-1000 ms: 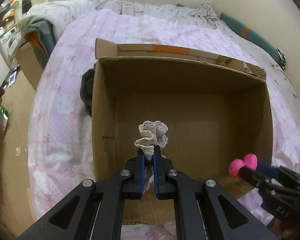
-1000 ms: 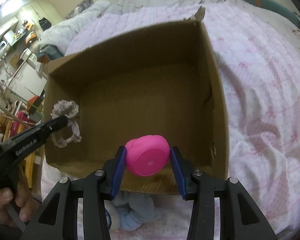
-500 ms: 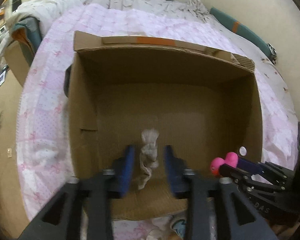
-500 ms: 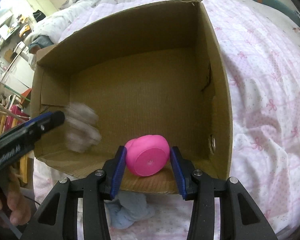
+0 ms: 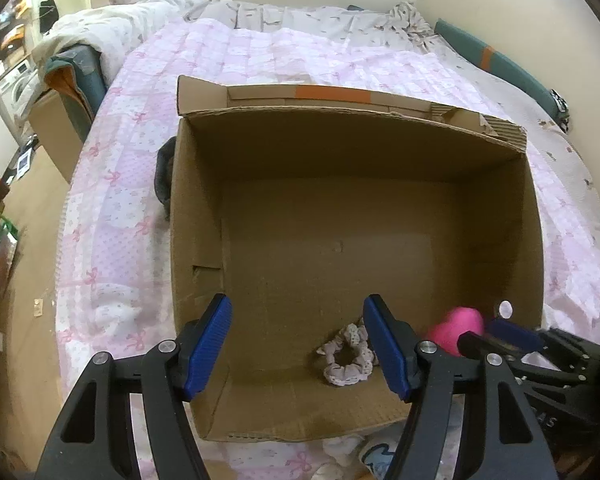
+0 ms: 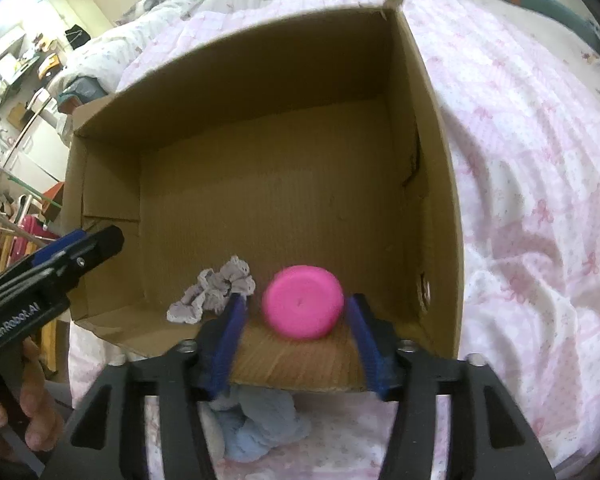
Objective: Organize soft objects
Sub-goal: 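Carry both items over the box and open both grippers to drop them, then withdraw both grippers from the box and move the left toward the white scrunchie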
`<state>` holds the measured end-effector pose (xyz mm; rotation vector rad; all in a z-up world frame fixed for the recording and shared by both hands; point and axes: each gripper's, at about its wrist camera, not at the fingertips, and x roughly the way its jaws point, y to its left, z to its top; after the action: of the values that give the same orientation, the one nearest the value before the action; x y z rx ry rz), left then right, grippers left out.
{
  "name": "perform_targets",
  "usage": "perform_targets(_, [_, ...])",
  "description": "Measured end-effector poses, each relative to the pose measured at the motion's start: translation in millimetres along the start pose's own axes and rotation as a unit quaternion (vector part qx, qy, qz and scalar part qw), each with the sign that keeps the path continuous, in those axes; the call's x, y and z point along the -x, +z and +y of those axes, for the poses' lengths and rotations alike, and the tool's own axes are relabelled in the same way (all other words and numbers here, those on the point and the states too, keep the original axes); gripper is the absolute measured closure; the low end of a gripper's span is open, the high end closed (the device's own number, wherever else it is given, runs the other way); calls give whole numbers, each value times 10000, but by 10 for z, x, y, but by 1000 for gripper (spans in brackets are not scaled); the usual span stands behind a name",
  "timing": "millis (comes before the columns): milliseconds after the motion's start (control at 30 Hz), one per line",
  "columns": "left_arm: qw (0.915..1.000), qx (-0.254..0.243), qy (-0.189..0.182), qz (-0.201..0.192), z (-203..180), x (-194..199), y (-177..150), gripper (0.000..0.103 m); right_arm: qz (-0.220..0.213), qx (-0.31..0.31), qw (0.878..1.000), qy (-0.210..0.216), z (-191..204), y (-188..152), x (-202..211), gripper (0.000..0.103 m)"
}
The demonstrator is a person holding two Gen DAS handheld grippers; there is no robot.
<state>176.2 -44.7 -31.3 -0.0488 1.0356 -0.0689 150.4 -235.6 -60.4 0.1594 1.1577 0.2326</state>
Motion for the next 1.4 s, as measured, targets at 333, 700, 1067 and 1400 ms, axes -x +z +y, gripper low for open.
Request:
perform_targets(333, [10000, 15, -35, -4, -18, 36, -30, 38, -419, -11, 9989, 203, -4, 52, 166, 16])
perform_targets(700, [9997, 130, 81, -181, 95, 248, -63, 38, -627, -624, 9950, 458, -235, 21, 329, 16])
perform_targets(1067, [9992, 207, 226, -238, 196, 508, -169, 38, -882, -547, 9928, 599, -274, -41, 517, 7])
perform_targets(1400, [9981, 380, 429, -222, 355, 746, -384, 37, -549, -500, 9938, 831, -197, -190, 564, 0])
